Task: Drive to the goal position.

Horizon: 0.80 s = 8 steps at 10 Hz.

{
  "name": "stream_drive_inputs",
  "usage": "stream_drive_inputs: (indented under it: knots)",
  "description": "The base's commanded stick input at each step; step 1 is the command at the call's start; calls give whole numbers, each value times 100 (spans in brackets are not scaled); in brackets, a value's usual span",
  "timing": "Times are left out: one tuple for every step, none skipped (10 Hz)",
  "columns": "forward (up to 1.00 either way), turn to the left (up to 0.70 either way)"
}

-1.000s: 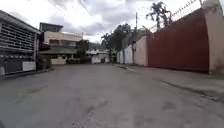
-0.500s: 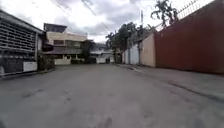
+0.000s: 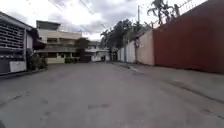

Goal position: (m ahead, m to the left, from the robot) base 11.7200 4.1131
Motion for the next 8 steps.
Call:
stream_drive_inputs:
  knots:
    - [100, -17]
    - [100, -17]
    - [100, -17]
    - [100, -17]
    - [100, -17]
    - [100, -17]
    - [100, 3]
    - [100, 23]
